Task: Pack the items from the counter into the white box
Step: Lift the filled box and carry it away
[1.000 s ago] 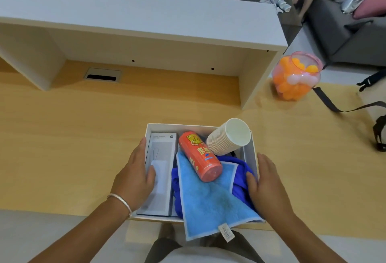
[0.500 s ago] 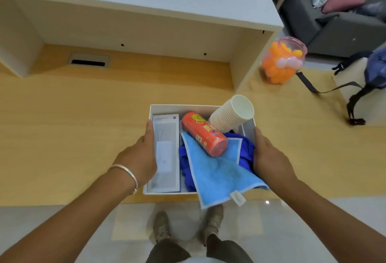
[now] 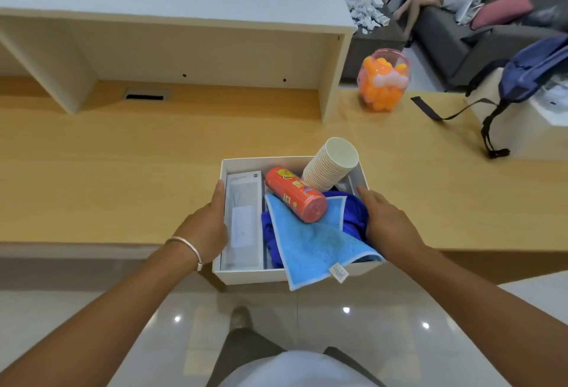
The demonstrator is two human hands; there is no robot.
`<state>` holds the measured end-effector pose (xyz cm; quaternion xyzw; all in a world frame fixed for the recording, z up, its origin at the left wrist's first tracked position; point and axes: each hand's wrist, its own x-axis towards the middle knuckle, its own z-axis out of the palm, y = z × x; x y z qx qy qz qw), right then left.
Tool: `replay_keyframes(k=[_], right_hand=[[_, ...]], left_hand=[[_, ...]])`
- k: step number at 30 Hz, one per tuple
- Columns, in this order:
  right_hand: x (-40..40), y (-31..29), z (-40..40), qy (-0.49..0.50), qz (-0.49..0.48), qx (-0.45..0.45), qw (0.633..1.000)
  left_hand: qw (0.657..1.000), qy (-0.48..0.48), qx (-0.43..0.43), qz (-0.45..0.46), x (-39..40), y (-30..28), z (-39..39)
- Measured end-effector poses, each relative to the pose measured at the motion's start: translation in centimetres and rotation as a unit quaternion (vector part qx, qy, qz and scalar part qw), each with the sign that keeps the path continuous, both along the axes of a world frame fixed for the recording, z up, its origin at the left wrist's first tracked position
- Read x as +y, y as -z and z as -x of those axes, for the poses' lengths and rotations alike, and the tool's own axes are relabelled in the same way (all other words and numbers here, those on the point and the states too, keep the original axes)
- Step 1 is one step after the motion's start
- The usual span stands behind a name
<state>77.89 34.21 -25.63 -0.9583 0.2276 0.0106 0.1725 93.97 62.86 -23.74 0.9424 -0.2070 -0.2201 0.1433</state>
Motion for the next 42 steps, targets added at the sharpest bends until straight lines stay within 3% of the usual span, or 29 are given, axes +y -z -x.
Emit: replay_keyframes(k=[12, 17, 26, 34, 42], right_hand=[[-6.2, 1.6, 22.4, -0.011, -0.01, -0.022, 1.0], [-5.6, 2.4, 29.5, 0.011, -0.027, -0.035, 0.999], [-2.2, 5.2, 36.9, 0.117, -0.137, 0.006, 0.984], [-0.5, 8.5, 38.1, 0.132, -0.182, 0.033, 0.974], [-1.3, 18.3, 36.5, 0.147, -0.196, 0.057, 0.968]], left_hand=[[0.997, -0.051, -0.041, 0.037, -4.3, 1.2, 25.3], [0.997, -0.049, -0.002, 0.056, -4.3, 1.9, 31.1], [0.997, -0.036, 0.04, 0.057, -2.7, 5.8, 35.1], [0.994, -0.056, 0.056, 0.077, -1.3, 10.6, 36.4], [0.98, -0.104, 0.119, 0.119, -1.5, 20.4, 35.3]])
